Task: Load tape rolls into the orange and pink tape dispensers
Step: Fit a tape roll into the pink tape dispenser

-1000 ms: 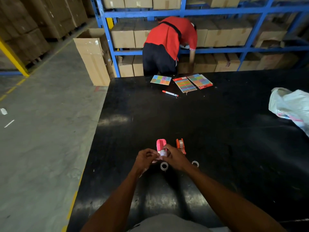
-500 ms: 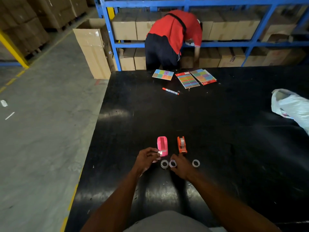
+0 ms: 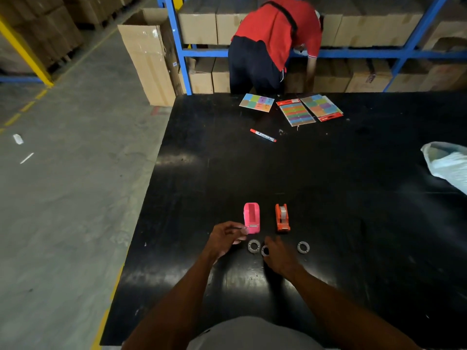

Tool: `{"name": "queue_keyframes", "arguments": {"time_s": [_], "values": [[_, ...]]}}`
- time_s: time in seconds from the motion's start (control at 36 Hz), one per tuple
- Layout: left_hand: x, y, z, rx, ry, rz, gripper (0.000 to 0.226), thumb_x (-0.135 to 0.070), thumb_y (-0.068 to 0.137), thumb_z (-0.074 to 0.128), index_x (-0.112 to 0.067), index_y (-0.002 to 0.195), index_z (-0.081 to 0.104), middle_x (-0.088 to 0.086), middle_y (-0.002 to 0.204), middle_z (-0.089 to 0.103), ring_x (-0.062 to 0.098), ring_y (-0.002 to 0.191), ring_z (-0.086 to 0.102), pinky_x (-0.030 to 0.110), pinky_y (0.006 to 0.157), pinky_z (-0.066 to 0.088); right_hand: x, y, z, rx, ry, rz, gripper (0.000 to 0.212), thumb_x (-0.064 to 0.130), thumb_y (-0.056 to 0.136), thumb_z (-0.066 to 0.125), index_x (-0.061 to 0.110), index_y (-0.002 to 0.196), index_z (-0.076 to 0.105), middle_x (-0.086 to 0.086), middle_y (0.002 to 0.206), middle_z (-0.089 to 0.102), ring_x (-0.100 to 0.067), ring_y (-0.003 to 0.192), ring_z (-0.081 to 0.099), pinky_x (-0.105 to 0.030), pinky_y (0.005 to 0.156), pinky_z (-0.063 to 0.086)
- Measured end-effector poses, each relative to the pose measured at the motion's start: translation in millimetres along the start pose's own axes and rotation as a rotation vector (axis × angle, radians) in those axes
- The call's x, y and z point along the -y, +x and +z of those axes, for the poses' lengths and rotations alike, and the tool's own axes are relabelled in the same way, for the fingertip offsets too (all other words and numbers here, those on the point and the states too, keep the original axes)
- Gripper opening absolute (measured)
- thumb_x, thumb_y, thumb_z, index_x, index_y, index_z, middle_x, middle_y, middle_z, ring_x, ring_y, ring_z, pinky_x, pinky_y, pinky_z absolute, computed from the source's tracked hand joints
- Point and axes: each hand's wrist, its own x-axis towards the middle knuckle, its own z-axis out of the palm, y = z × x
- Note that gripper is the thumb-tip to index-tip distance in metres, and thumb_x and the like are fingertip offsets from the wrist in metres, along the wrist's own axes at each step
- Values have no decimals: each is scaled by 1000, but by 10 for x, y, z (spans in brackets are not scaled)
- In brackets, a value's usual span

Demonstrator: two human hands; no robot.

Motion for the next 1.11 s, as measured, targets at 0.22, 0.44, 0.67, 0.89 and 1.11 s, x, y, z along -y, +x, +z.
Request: {"name": "queue_keyframes", "arguments": {"time_s": [0.22, 0.44, 0.67, 0.89, 1.11], "values": [[50, 93, -52, -28, -32, -47, 9, -6, 89, 66, -11, 97, 66, 7, 85, 73, 17, 75, 71, 23, 69, 57, 40, 105, -39, -29, -180, -65, 62, 38, 76, 70, 19, 128, 43, -10, 127, 48, -30, 105, 56, -40, 86, 49], [112, 116, -103, -42, -41, -59, 15, -5, 89, 66, -5, 103, 65, 15, 94, 72, 18, 76, 71, 20, 66, 58, 223, 157, -14, -88, -321, -218, 68, 31, 77, 67, 24, 138, 39, -9, 134, 47, -30, 119, 44, -46, 96, 36], [140, 90, -171, -56, -10, -52, 24, -5, 89, 66, 4, 111, 63, 18, 99, 71, 26, 85, 69, 27, 74, 58, 207, 117, -3, -54, -298, -270, 47, 22, 91, 56, 25, 137, 44, -7, 140, 48, -28, 128, 42, -46, 106, 29], [151, 27, -173, -14, 17, -70, 25, -7, 90, 65, 3, 113, 63, 20, 108, 72, 21, 84, 73, 32, 82, 58, 111, 78, -104, -132, 102, -319, 39, 55, 87, 51, 35, 121, 49, 9, 120, 59, -13, 111, 51, -42, 98, 37], [38, -81, -56, 33, -12, -75, 7, -6, 92, 63, -9, 96, 67, 4, 83, 75, 10, 70, 74, 21, 69, 58, 203, 55, -273, -155, 214, -326, 32, 53, 85, 53, 45, 114, 45, 12, 109, 61, -9, 100, 54, -37, 87, 45]]}}
